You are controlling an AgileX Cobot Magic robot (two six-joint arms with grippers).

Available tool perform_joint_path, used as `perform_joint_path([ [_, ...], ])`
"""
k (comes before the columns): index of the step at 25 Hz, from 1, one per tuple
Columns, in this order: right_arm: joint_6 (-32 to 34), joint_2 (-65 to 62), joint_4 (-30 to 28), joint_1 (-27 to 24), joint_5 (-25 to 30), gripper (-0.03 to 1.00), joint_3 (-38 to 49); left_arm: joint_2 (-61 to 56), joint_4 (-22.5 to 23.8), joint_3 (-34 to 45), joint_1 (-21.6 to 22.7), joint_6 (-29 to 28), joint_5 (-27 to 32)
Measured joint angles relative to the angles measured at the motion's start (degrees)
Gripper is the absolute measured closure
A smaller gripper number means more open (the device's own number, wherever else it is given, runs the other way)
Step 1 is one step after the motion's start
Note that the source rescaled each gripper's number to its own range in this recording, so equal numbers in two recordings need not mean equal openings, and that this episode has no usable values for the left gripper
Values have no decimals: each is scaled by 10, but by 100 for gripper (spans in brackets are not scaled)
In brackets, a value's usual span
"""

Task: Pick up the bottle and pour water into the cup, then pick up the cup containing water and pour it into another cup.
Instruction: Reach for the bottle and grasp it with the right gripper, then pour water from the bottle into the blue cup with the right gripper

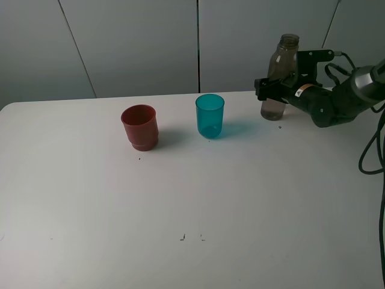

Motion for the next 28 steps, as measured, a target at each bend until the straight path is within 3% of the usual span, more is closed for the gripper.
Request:
perform_joint_path([
  [13, 5, 0, -4, -1, -5, -3, -1, 0, 0, 0, 0, 0, 0],
  [14, 6, 0, -4, -1, -5, 6, -1, 0, 0, 0, 0, 0, 0],
  [15, 6, 0, -4, -1, -5, 34, -1, 0, 0, 0, 0, 0, 0],
  [16, 6, 0, -4, -1, -5, 77, -1, 0, 0, 0, 0, 1, 0],
  [17, 6, 0, -3, -1, -7, 96, -1, 0, 0, 0, 0, 1, 0],
  [28, 8, 0, -4, -1, -7, 96, -1, 0, 0, 0, 0, 1, 0],
])
